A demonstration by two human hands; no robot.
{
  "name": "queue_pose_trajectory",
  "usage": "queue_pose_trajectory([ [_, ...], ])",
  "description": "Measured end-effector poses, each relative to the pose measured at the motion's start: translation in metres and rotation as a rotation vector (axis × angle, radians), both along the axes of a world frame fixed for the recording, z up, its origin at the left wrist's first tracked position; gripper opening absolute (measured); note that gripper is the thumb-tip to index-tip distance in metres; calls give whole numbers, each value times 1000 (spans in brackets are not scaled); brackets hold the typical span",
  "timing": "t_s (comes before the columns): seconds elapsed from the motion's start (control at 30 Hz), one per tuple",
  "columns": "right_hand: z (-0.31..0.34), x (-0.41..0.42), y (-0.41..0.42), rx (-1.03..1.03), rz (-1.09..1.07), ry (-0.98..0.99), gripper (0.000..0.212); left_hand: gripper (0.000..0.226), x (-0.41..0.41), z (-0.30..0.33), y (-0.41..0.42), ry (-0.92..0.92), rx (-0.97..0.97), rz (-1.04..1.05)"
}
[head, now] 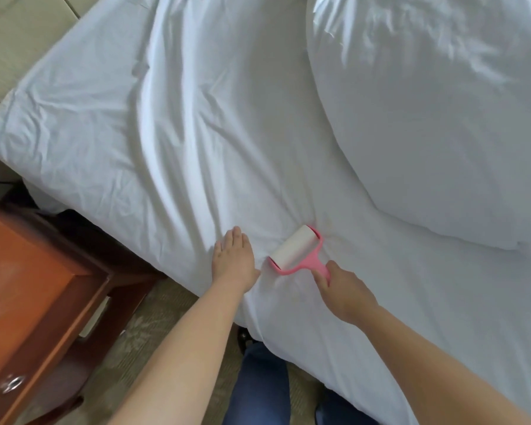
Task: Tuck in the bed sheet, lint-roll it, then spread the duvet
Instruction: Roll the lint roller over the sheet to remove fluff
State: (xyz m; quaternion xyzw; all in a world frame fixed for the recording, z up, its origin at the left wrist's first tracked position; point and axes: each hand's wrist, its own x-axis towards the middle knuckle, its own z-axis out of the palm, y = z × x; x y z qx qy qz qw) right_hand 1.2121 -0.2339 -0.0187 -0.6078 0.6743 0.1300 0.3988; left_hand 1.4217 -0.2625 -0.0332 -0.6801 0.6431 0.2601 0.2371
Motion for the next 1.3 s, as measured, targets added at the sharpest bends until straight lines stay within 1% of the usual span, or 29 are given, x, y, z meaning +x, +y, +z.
queue_pose_trajectory([
  [0.2, -8, 21, -25, -2, -21, 9, 38, 115, 24, -16, -26, -20, -22, 12],
  [0.37, -12, 38, -40, -7, -34, 4, 38, 122, 30, -27, -31, 60, -53, 53],
  [0.43, -13, 43, -46, -14, -35, -3, 38, 125, 34, -29, -33, 62, -83, 28],
  [0.5, -14, 48, -52, -16, -37, -13, 38, 121, 41, -30, -35, 51, -148, -20],
  [0.6, -17, 57, -60, -26, -45, -28, 37, 98, 49, -31, -41, 80, -281, -21],
  [0.67, -20, 66, -68, -37, -39, -40, 37, 90, 50, -33, -45, 113, -314, 19],
  [0.73, -23, 75, -77, -48, -37, -62, 38, 93, 48, -35, -47, 132, -317, 71],
  [0.9, -27, 89, -93, -65, -65, -155, 38, 120, 39, -37, -40, 90, -315, 207],
  [1.07, -18, 80, -84, -87, -51, -170, 39, 118, 21, -28, -36, 85, -278, 342],
  [1.17, -8, 65, -67, -175, -16, -127, 38, 114, 10, -21, -32, 80, -257, 382],
  [1.3, 5, 46, -52, -254, 31, -141, 37, 110, 2, -8, -21, 57, -236, 403],
])
